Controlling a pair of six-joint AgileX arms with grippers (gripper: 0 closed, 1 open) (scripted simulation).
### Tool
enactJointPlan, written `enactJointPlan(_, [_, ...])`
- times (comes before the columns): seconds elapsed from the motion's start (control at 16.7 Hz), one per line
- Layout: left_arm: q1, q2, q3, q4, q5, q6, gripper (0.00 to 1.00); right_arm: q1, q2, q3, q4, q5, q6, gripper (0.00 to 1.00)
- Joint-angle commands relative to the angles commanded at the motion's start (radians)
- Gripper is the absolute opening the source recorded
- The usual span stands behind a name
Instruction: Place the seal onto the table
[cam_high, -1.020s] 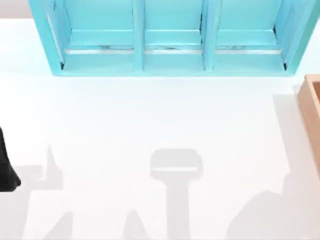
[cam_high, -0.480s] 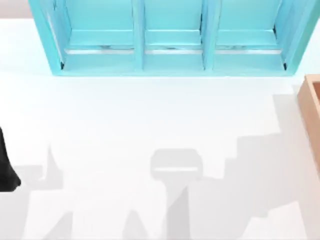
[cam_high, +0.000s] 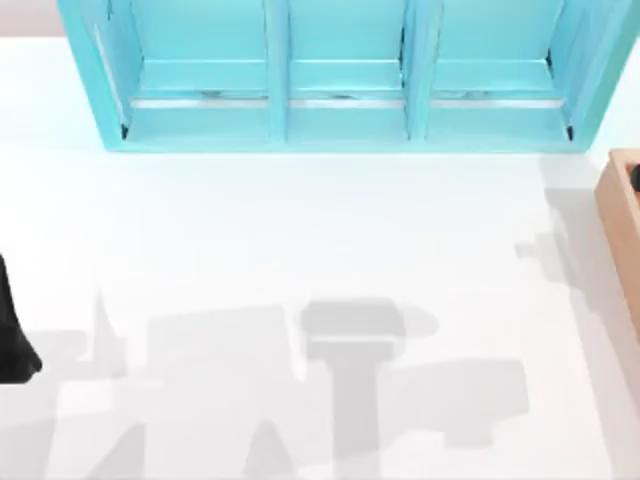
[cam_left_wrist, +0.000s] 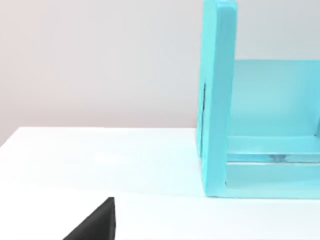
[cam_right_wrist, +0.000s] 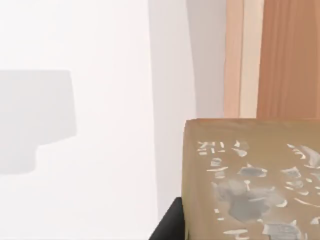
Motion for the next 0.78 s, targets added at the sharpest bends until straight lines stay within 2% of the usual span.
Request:
enactJointPlan(0.12, [0.0,0.0,0.0,0.0,0.0,0.0,1.0,0.04,-0.02,0.004,-0.041,0.009,0.007,0.0])
enactJointPlan(0.48, [0.0,0.0,0.0,0.0,0.0,0.0,1.0,0.047,-0.004,0.012,-0.037,0.007,0.019,0.0])
enactJointPlan(0.78, [0.0,0.0,0.0,0.0,0.0,0.0,1.0,0.141,0.212,0.16,0.03,0.008,0.121,0.0])
